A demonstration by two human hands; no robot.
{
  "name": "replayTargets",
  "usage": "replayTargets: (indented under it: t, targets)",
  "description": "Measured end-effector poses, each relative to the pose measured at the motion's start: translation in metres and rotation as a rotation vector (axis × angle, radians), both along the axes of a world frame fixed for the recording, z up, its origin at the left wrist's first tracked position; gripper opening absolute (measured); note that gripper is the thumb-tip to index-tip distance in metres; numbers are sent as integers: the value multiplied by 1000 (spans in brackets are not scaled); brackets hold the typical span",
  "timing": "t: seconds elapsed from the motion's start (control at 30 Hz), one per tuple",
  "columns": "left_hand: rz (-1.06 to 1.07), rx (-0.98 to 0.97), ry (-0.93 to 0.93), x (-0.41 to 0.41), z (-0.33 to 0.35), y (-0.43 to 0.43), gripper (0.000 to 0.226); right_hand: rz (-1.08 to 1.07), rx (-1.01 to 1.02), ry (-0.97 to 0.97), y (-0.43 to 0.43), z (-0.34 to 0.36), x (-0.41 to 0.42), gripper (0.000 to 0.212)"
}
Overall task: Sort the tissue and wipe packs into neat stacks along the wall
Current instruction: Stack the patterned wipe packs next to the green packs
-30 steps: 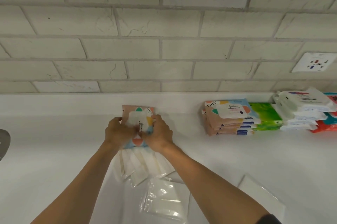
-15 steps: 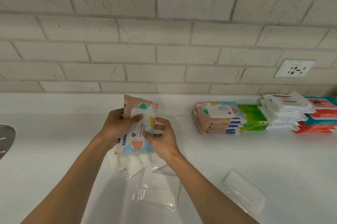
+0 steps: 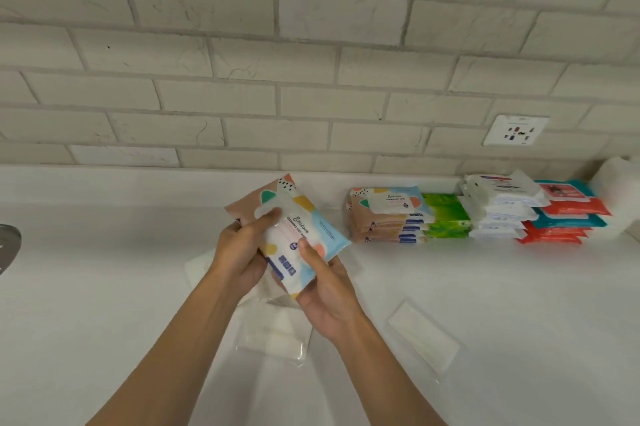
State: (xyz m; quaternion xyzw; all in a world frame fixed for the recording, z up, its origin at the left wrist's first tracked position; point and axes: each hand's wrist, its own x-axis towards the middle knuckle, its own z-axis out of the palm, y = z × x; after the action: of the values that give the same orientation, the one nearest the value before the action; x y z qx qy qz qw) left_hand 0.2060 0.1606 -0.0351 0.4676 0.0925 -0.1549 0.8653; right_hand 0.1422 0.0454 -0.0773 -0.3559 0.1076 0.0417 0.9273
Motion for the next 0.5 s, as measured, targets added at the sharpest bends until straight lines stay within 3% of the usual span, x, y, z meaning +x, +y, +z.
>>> replayTargets:
  t: [0.2, 0.37, 0.5]
  targets:
    - [-69, 65, 29, -4, -13, -7, 34, -100, -171, 87, -47, 9, -13, 37]
    - [-206, 396, -71, 2, -4, -22, 36, -38, -382, 141, -90, 21, -13, 34]
    - [-289, 524, -120, 10, 1, -43, 42, -24, -482, 133, -120, 27, -2, 38]
